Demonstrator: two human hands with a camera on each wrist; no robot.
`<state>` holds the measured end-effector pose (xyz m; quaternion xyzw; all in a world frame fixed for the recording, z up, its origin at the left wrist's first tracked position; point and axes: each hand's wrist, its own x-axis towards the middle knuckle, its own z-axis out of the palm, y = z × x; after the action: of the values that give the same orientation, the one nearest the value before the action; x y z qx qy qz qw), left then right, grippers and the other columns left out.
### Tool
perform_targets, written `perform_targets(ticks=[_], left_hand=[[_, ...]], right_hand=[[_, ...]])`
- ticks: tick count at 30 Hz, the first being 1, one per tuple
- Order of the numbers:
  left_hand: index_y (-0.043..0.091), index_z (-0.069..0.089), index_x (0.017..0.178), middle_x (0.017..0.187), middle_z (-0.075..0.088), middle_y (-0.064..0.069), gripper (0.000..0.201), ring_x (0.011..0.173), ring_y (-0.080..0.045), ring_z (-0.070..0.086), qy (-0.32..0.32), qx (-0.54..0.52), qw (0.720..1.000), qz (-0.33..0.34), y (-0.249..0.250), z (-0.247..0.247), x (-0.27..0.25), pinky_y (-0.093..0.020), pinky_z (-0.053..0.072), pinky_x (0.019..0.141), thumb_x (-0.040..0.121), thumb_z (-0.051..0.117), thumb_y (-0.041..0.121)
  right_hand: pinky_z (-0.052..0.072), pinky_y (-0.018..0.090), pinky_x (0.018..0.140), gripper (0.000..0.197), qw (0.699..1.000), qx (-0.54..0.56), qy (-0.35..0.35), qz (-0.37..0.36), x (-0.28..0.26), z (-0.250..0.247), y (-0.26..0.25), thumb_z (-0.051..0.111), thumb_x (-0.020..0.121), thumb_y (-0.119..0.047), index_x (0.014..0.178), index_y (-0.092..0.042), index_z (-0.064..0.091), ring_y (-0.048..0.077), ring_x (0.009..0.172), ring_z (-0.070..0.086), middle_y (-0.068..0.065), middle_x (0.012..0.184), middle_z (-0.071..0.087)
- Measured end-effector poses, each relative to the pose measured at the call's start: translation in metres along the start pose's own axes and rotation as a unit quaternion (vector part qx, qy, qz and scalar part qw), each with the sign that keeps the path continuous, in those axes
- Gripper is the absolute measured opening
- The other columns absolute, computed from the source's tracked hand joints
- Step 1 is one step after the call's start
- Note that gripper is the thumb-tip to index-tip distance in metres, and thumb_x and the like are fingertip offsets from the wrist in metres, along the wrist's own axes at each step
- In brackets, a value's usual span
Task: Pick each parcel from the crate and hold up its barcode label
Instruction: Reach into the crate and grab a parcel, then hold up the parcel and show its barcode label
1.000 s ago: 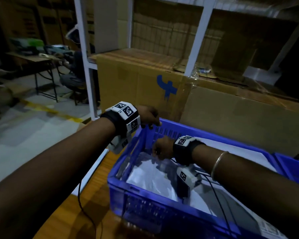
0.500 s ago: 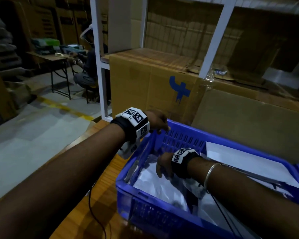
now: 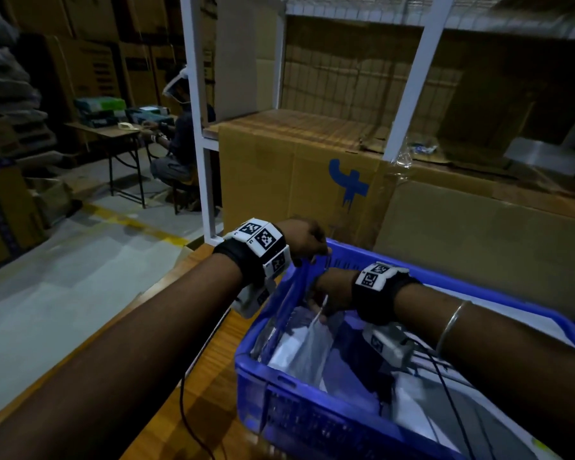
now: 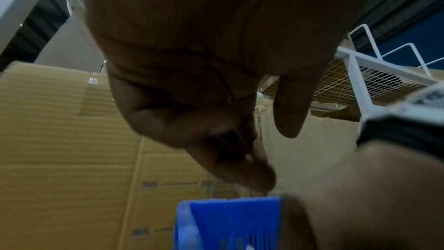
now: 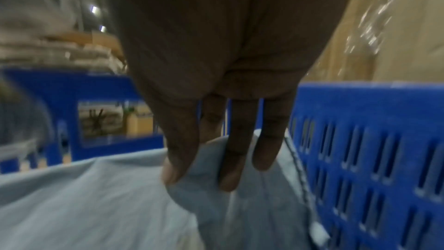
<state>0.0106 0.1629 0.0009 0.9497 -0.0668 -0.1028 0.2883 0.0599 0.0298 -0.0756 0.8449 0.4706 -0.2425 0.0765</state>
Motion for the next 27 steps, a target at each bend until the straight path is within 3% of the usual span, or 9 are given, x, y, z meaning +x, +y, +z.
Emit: perform_targets(ticks=[2, 5, 7, 10, 14, 16, 18, 22, 27], left_hand=[[0.002, 0.065, 0.113, 0.100, 0.071, -0.014, 0.032, 0.058, -0.013, 0.060, -0.002, -0.001, 1.000, -0.002, 0.005, -0.002, -0.006, -0.012, 0.037, 0.036, 0.098, 0.055, 0.028], [0.005, 0.065, 0.114, 0.105, 0.070, -0.016, 0.032, 0.062, -0.016, 0.061, -0.007, 0.000, 1.000, -0.001, 0.013, -0.005, -0.017, -0.011, 0.035, 0.034, 0.095, 0.058, 0.031], [0.010, 0.065, 0.112, 0.104, 0.070, -0.013, 0.034, 0.063, -0.017, 0.062, 0.002, 0.001, 1.000, -0.002, 0.018, -0.005, -0.023, -0.011, 0.034, 0.033, 0.090, 0.065, 0.036], [0.012, 0.065, 0.109, 0.099, 0.071, -0.009, 0.043, 0.067, -0.017, 0.063, 0.013, 0.016, 1.000, 0.004, 0.023, -0.007, -0.030, -0.011, 0.036, 0.034, 0.080, 0.075, 0.043], [0.015, 0.067, 0.106, 0.097, 0.068, -0.003, 0.045, 0.084, -0.019, 0.062, 0.021, 0.070, 0.997, 0.020, 0.024, -0.012, -0.031, -0.021, 0.047, 0.062, 0.074, 0.080, 0.044], [0.018, 0.067, 0.106, 0.097, 0.066, 0.000, 0.044, 0.090, -0.020, 0.062, 0.024, 0.099, 0.994, 0.029, 0.025, -0.012, -0.028, -0.026, 0.046, 0.071, 0.074, 0.080, 0.045], [0.021, 0.069, 0.105, 0.099, 0.070, -0.002, 0.039, 0.091, -0.020, 0.065, 0.026, 0.098, 0.994, 0.047, 0.027, -0.011, -0.025, -0.026, 0.047, 0.069, 0.075, 0.078, 0.044], [0.020, 0.074, 0.099, 0.095, 0.073, -0.004, 0.027, 0.083, -0.018, 0.065, 0.051, 0.049, 0.992, 0.107, 0.039, -0.013, -0.019, -0.027, 0.048, 0.064, 0.078, 0.078, 0.036], [0.008, 0.076, 0.091, 0.090, 0.073, -0.011, 0.030, 0.085, -0.025, 0.067, 0.065, 0.044, 0.986, 0.146, 0.060, -0.009, -0.009, -0.043, 0.051, 0.073, 0.075, 0.081, 0.033]], right_hand=[[0.045, 0.028, 0.084, 0.021, 0.999, 0.023, 0.044, 0.020, -0.013, -0.011, 0.002, 0.075, 0.083, -0.013, 0.103, -0.007, 0.070, 0.020, 0.092, 0.061, 0.011, 0.105, 0.071], [0.049, 0.033, 0.085, 0.019, 0.991, 0.081, 0.103, 0.032, -0.036, -0.025, 0.002, 0.074, 0.081, -0.008, 0.099, -0.010, 0.067, 0.020, 0.088, 0.064, 0.009, 0.094, 0.070], [0.052, 0.031, 0.077, 0.014, 0.985, 0.087, 0.140, 0.054, -0.051, -0.034, 0.002, 0.074, 0.082, -0.011, 0.093, -0.009, 0.067, 0.021, 0.085, 0.068, 0.008, 0.091, 0.072], [0.047, 0.020, 0.056, 0.012, 0.974, 0.118, 0.178, 0.069, -0.072, -0.045, 0.002, 0.073, 0.085, -0.018, 0.083, -0.016, 0.062, 0.002, 0.058, 0.061, 0.007, 0.081, 0.069], [0.049, 0.026, 0.052, 0.027, 0.955, 0.172, 0.221, 0.099, -0.107, -0.055, 0.008, 0.072, 0.088, -0.021, 0.068, -0.024, 0.055, 0.002, 0.047, 0.054, -0.009, 0.060, 0.062], [0.051, 0.029, 0.052, 0.027, 0.944, 0.180, 0.250, 0.117, -0.125, -0.059, 0.012, 0.072, 0.088, -0.025, 0.067, -0.020, 0.056, 0.008, 0.053, 0.058, -0.005, 0.061, 0.064], [0.054, 0.031, 0.055, 0.023, 0.931, 0.194, 0.282, 0.126, -0.141, -0.062, 0.017, 0.074, 0.086, -0.026, 0.073, -0.012, 0.061, 0.014, 0.059, 0.062, 0.007, 0.070, 0.068], [0.054, 0.033, 0.066, 0.022, 0.910, 0.190, 0.348, 0.119, -0.168, -0.064, 0.033, 0.080, 0.079, -0.030, 0.082, -0.012, 0.069, 0.012, 0.068, 0.063, 0.001, 0.078, 0.069], [0.054, 0.037, 0.081, 0.020, 0.905, 0.183, 0.357, 0.141, -0.210, -0.047, 0.065, 0.083, 0.076, -0.029, 0.090, -0.019, 0.073, 0.014, 0.087, 0.064, -0.003, 0.090, 0.072]])
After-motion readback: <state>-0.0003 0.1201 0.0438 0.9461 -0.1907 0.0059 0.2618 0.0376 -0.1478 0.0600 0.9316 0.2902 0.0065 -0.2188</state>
